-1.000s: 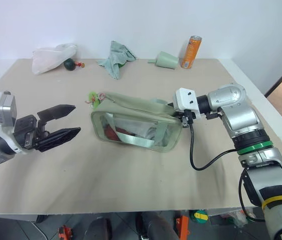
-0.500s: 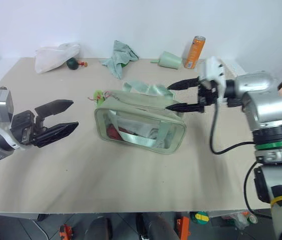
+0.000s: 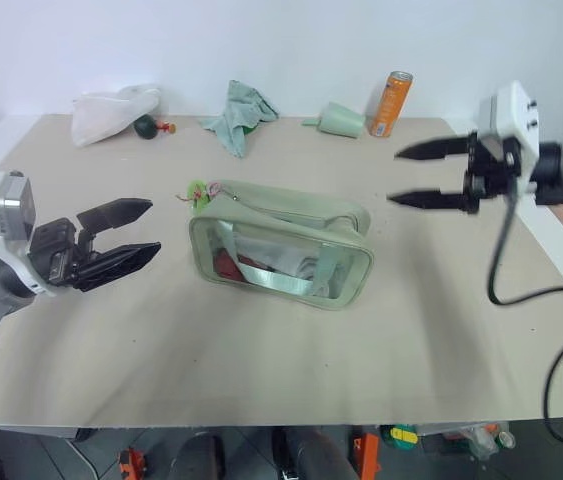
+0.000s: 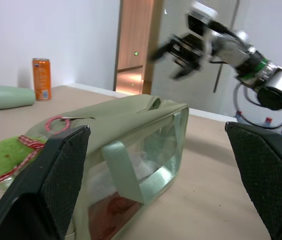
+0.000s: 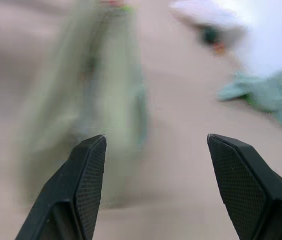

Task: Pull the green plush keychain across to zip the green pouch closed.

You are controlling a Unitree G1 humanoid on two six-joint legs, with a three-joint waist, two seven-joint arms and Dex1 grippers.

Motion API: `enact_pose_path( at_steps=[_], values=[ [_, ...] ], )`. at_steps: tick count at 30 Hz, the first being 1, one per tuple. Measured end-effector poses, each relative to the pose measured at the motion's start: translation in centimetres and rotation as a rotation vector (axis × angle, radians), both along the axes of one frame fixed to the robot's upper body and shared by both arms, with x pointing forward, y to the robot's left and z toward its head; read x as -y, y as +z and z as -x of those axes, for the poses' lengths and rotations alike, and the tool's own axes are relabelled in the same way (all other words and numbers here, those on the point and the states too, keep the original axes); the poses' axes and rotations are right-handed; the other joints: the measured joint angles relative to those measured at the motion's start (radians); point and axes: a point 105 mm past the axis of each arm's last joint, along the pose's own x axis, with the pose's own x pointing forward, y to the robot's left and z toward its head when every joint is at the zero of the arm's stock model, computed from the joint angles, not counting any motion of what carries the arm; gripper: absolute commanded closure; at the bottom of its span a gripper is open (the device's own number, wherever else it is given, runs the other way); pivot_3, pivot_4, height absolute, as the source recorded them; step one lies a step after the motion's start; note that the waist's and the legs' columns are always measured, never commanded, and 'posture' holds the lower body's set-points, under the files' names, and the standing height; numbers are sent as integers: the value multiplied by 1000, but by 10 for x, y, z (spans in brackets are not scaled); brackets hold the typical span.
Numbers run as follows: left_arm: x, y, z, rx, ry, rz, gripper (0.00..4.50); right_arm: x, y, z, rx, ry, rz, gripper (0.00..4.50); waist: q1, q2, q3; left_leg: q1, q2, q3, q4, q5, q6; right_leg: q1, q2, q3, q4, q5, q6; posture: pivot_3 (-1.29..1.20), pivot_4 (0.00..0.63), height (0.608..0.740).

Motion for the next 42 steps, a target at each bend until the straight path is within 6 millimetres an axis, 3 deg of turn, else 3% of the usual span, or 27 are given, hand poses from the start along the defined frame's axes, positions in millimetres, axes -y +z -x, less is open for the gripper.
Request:
enact_pose_path(
  at_steps=[2, 7, 16, 23, 24, 32, 42],
  values=[
    [0, 0, 0, 1, -3, -1, 0, -6, -12, 9, -57, 16, -11, 1188, -3, 0, 0, 0, 0, 1, 0, 0, 0, 0, 0, 1, 0, 1, 1, 0, 150, 740],
    [1, 0, 1, 1, -11, -2, 0, -21, -15, 21, -62, 26, -37, 1188, -3, 0, 0, 1, 0, 1, 1, 0, 0, 1, 0, 0, 0, 2, 2, 0, 150, 740],
    [6, -1, 0, -3, -32, -7, 0, -38, -32, 13, -81, 19, -79, 1188, -3, 0, 0, 0, 0, 1, 2, 0, 0, 0, 0, 1, 0, 2, 3, 0, 150, 740],
    [6, -1, -1, -4, -26, -5, 0, -45, -51, 4, -65, 19, -11, 1188, -3, 0, 0, 0, 0, 1, 2, 0, 0, 0, 0, 1, 0, 1, 2, 0, 150, 740],
    [6, -1, -1, -4, -26, -5, 0, -44, -53, 3, -67, 17, -6, 1722, -3, 0, 0, 0, 0, 1, 2, 0, 0, 0, 0, 1, 0, 1, 2, 0, 150, 740],
    [5, -2, -1, -8, -18, -3, 0, -43, -60, -1, -74, 25, -6, 4443, -3, 0, 0, 0, 0, 1, 1, 0, 0, 0, 0, 1, 0, 1, 2, 0, 150, 740],
    [-7, 1, -3, -5, 30, 23, 0, -42, -62, -3, -56, 82, 1, 4479, -3, 0, 0, 0, 0, 1, 1, 0, 0, 0, 1, 1, 0, 1, 2, 0, 150, 740]
  ],
)
